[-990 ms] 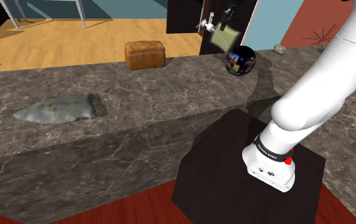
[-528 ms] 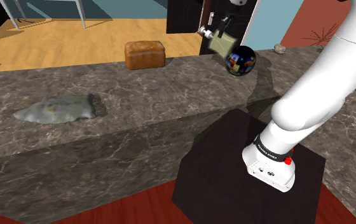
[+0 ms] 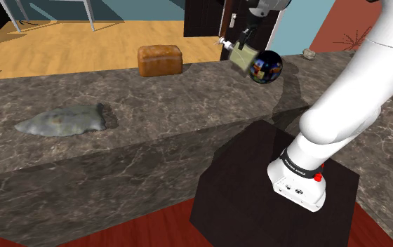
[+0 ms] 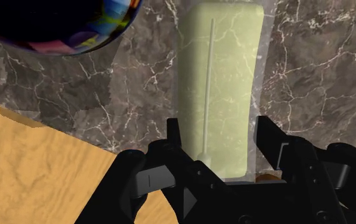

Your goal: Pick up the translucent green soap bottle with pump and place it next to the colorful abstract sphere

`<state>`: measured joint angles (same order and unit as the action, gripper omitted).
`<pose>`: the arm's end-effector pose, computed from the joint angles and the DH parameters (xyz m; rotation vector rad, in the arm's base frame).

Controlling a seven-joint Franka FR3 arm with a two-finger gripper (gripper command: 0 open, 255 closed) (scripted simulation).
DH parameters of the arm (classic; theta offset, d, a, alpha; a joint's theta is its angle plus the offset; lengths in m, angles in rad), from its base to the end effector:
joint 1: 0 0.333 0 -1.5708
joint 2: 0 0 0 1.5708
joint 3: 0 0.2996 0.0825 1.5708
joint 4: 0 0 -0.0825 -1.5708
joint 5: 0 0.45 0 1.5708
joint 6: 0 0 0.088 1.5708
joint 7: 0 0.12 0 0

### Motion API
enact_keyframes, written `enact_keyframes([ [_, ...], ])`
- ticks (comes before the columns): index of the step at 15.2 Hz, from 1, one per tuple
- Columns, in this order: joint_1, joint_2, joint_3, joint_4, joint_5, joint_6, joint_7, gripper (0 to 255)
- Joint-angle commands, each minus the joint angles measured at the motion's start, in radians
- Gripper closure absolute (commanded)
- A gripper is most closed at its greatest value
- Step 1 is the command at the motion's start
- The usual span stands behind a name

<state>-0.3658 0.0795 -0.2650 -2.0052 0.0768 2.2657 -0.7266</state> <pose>0.5246 -0.3780 0.3753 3.0471 0.0835 0.2600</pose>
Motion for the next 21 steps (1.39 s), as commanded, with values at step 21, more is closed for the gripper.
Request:
enact_keyframes([
  [21, -0.014, 0.150, 0.018, -0.116, 0.082, 0.260, -0.065, 255],
])
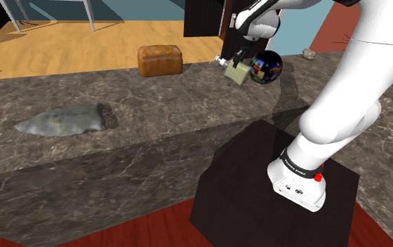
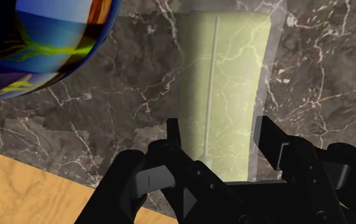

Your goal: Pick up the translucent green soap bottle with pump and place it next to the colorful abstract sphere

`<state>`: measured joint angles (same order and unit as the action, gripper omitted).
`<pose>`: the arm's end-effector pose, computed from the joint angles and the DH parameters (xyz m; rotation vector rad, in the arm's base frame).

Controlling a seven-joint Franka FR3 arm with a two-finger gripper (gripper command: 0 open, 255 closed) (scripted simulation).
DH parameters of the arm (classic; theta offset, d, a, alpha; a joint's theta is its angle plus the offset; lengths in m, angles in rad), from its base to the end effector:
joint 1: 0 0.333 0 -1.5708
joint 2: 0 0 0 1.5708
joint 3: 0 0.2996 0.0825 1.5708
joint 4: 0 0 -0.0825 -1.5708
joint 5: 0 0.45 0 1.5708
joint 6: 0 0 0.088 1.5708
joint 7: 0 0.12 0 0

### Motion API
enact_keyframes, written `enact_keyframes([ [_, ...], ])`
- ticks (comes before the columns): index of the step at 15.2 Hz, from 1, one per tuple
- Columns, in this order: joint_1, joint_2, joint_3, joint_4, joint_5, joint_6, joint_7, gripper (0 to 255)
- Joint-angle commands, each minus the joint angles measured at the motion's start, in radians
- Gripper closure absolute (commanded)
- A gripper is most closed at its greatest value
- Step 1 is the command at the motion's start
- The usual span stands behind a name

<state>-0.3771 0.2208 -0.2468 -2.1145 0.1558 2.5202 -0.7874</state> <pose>0.5167 -0.3727 0.2578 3.0404 0.0859 0.2743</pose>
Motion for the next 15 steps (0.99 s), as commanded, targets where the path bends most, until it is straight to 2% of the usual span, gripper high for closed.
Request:
enact_keyframes([
  [1, -0.003, 0.009, 0.000, -0.007, 0.003, 0.005, -0.005, 255],
  [7, -0.004, 0.009, 0.000, -0.007, 0.003, 0.005, -0.005, 255],
  [8, -0.004, 0.013, 0.001, -0.003, 0.004, 0.005, -0.005, 0],
  [13, -0.003, 0.009, 0.000, -0.007, 0.003, 0.005, -0.005, 0],
  [15, 0.003, -0.046, -0.010, -0.007, -0.024, -0.047, 0.014, 0],
])
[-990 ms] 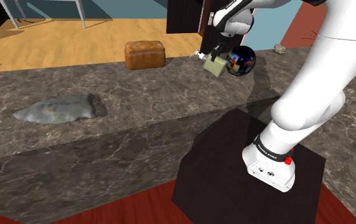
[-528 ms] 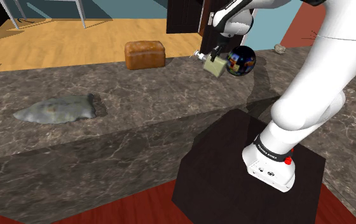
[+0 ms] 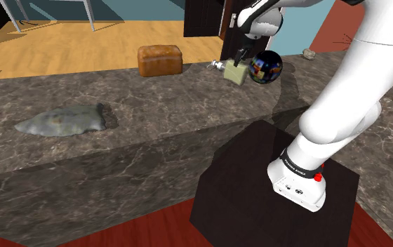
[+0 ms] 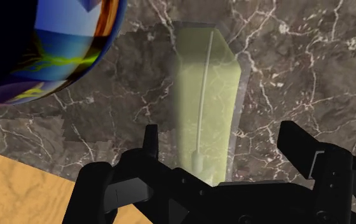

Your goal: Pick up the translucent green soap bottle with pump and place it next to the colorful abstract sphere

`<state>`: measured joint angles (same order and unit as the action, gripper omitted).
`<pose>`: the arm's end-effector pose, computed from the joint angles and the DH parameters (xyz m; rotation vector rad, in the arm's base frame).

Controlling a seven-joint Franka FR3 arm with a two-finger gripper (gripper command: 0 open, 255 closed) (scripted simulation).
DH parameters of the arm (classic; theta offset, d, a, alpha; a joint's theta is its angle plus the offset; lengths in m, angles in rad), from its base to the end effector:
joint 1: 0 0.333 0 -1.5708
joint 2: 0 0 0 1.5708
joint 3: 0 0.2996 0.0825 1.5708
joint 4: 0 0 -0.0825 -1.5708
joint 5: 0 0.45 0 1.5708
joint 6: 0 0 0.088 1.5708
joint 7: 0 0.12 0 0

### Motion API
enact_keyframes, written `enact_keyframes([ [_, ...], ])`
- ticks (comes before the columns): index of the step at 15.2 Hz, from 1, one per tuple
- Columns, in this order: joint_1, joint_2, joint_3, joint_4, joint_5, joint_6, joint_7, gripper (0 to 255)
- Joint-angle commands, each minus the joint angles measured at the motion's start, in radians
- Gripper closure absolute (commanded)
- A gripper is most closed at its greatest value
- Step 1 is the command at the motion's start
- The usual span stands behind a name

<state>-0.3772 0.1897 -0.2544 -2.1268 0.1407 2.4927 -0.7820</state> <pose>0.5102 -0.3732 0.2681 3.0464 0.0835 0.2616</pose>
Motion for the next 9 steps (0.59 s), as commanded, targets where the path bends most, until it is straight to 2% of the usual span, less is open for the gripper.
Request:
enact_keyframes([
  [1, 0.006, -0.041, -0.006, 0.008, -0.022, -0.047, 0.017, 0],
  [2, 0.007, -0.061, -0.008, 0.010, -0.032, -0.068, 0.024, 0],
  [9, 0.007, -0.061, -0.008, 0.010, -0.032, -0.068, 0.024, 0],
])
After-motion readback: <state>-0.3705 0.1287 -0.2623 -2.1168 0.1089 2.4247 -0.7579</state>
